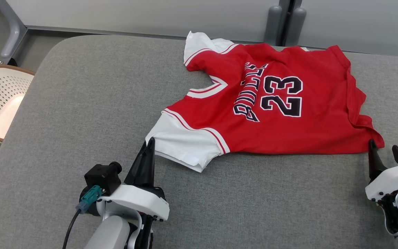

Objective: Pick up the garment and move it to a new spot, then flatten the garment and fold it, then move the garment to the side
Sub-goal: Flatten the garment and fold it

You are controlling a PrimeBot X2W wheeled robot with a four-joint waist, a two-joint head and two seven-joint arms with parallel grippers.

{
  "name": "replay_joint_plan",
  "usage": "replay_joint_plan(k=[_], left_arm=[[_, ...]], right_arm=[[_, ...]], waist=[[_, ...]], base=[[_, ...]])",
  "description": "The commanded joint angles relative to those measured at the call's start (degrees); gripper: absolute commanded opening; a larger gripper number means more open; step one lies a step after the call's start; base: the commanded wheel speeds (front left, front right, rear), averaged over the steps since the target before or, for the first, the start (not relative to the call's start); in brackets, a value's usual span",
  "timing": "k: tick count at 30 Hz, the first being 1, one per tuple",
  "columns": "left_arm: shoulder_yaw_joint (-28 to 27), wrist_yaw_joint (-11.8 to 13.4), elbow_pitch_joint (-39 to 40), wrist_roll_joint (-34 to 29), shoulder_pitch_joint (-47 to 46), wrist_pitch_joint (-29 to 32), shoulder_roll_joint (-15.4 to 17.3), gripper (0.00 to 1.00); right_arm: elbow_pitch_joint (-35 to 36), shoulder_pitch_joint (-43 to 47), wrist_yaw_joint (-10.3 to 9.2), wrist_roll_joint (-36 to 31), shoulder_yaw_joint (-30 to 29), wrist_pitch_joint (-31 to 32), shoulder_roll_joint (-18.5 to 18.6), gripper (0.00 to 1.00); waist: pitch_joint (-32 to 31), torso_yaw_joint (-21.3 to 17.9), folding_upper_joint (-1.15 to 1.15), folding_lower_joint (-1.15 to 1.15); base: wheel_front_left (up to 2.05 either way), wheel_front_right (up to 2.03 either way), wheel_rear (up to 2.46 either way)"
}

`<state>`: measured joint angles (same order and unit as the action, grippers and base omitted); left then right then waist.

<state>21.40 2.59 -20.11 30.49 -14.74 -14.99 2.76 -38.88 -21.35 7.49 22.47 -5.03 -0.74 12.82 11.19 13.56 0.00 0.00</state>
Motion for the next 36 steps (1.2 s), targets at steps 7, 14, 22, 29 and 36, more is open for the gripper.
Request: replay_joint_plan(k=[7,14,22,29,36], left_arm=[[0.4,0.2,0.4,-0.1,-0.5,-0.2,0.3,0.0],[0.9,0.2,0.5,0.0,-1.1,-0.2,0.3,0.0],[1.0,0.0,0.5,0.0,-1.8,-0.2,0.3,0.0],[-2.5,-1.1,2.8,2.7,-1.9,-0.2,0.3,0.0],[-6.8,-2.4,6.9,6.4,-4.2,-0.2,0.3,0.0]], right_arm=[[-3.2,-2.9,0.0,-0.1,0.6,0.0,1.3,1.0],[-7.6,-5.2,0.0,0.6,0.8,0.9,1.9,1.0],[-9.4,-6.5,-0.01,4.3,2.0,0.6,1.6,0.0],[-3.2,-4.7,0.0,12.5,5.0,2.0,1.6,0.0],[8.1,-3.0,0.0,23.0,7.4,6.6,2.0,0.0]], waist=[[1.1,0.4,0.0,0.0],[1.6,0.8,0.0,0.0],[1.9,0.5,0.0,0.0],[-0.9,-1.2,0.0,0.0],[-4.6,-3.7,0.0,0.0]], base=[[0.0,0.0,0.0],[0.0,0.0,0.0],[0.0,0.0,0.0],[0.0,0.0,0.0],[0.0,0.0,0.0]])
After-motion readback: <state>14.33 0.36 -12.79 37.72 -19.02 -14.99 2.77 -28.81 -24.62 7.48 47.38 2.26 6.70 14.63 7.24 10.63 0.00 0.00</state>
